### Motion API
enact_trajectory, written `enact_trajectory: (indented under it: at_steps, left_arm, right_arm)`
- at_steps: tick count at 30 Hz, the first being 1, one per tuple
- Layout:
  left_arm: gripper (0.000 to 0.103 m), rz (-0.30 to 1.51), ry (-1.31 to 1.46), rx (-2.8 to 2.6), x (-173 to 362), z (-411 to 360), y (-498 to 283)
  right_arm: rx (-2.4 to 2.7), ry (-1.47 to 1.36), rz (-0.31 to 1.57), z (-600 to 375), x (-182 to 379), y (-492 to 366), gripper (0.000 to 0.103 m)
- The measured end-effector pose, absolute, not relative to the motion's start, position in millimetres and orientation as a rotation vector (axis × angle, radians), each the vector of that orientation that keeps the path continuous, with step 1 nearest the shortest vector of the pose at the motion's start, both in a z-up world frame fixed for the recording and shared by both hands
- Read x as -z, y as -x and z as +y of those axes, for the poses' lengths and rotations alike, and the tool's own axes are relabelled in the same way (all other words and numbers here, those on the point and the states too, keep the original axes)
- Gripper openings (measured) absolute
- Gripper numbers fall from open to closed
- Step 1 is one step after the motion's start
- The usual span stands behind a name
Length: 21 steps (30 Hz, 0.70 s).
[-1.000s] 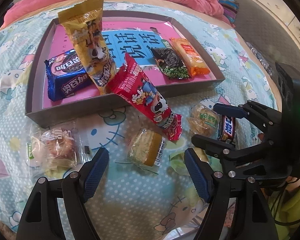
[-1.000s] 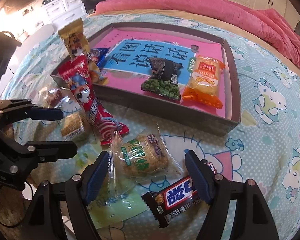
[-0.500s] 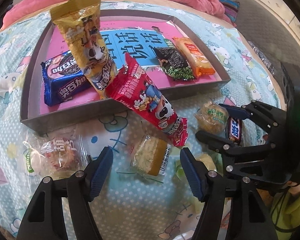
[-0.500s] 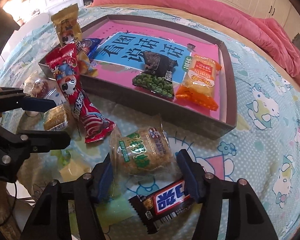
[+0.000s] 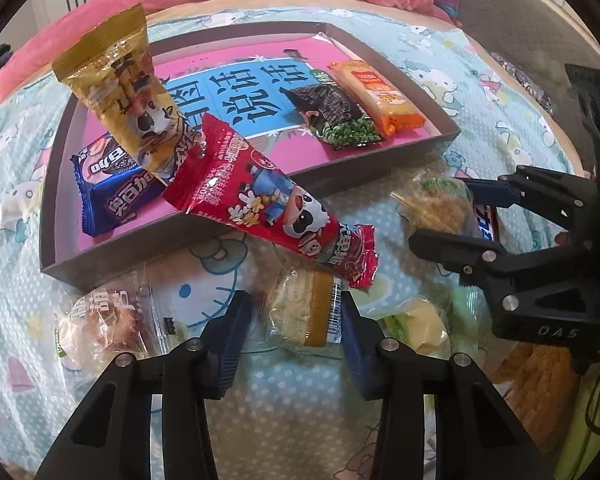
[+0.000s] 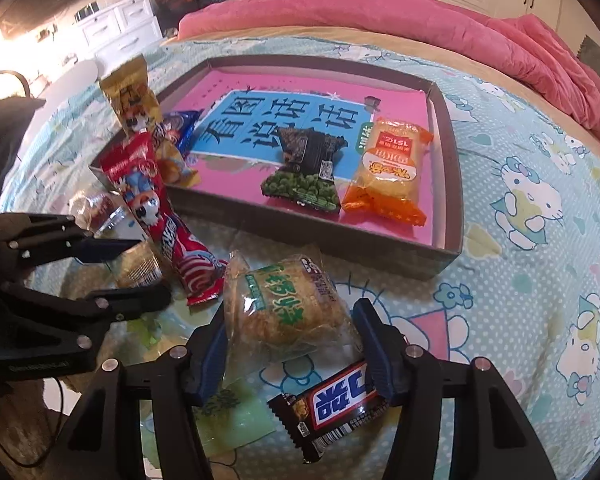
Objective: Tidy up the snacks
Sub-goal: 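Grasp the wrapped square cake with the left tool while the right tool grasps the clear floss bread bag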
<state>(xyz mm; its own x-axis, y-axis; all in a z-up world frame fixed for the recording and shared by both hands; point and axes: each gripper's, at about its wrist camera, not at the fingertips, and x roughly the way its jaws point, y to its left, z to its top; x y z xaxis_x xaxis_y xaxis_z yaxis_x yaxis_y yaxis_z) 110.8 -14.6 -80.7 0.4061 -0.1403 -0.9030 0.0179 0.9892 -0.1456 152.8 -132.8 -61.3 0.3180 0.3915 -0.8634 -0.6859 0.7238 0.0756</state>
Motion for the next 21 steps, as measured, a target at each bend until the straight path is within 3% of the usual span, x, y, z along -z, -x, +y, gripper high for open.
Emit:
enact_trajectory:
  at_steps: [21]
  left_arm:
    - [0.042, 0.969, 0.327, 0.093, 31.4, 37.3, -79.1]
  right_arm:
    - [-0.819, 0.145, 0.954, -145.9, 35.2, -154.8, 0.058]
